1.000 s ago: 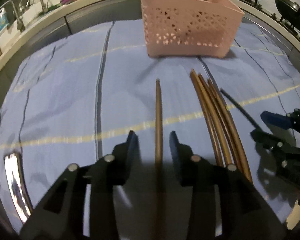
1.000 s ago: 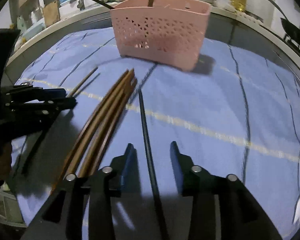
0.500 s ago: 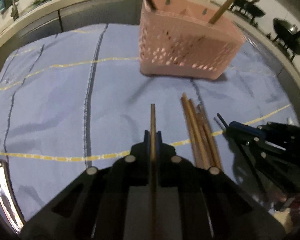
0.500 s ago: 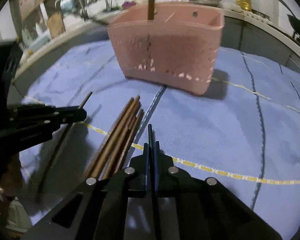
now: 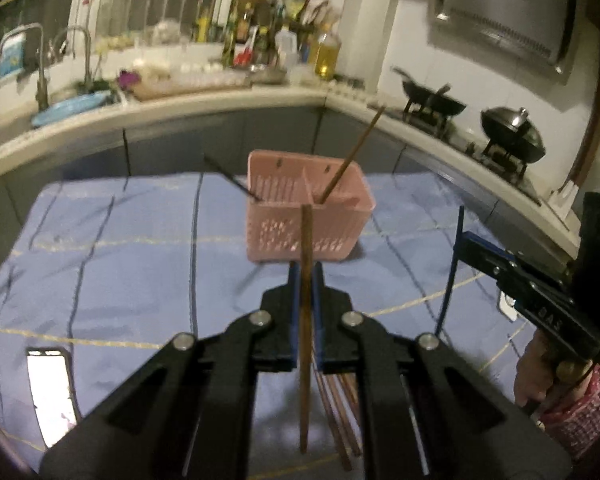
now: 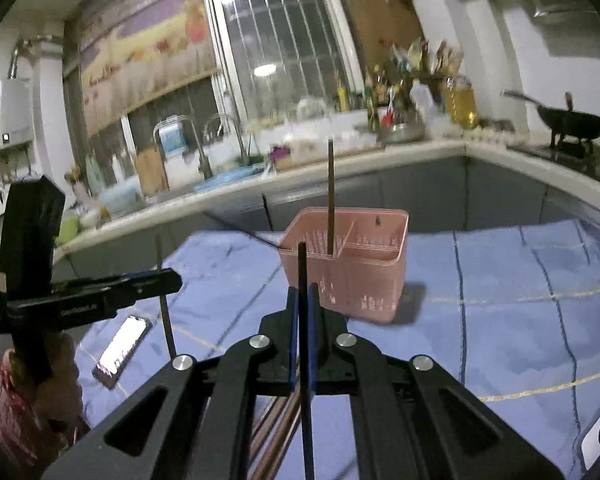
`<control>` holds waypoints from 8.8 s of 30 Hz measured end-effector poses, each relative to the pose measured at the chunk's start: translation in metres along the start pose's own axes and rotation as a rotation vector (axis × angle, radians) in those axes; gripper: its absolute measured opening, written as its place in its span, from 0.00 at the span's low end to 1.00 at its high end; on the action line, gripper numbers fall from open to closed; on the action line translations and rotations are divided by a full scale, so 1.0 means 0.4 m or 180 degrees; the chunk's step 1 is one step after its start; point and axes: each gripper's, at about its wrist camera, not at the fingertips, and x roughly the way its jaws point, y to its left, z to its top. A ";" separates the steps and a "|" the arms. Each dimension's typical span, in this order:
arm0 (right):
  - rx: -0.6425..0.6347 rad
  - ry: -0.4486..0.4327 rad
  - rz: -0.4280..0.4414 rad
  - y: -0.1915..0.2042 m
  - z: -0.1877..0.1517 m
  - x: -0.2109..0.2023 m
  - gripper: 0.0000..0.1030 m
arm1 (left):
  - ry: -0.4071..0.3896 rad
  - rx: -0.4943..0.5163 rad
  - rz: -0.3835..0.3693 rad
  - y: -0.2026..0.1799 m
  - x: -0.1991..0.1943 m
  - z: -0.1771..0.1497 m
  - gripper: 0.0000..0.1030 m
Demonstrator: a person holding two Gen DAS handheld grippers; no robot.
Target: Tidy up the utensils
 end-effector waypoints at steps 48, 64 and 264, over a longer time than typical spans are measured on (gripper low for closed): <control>-0.0367 -0.0456 -0.0047 0.026 0.167 0.223 0.13 | -0.0275 -0.0048 0.0585 -0.021 0.261 0.212 0.16; 0.0051 -0.0979 -0.0030 0.091 0.095 -0.084 0.44 | -0.1024 0.0046 0.0690 -0.070 -0.089 0.102 0.42; -0.0113 -0.0960 -0.0082 0.092 0.343 0.120 0.05 | -0.0805 -0.0422 0.0240 0.023 -0.037 0.457 0.04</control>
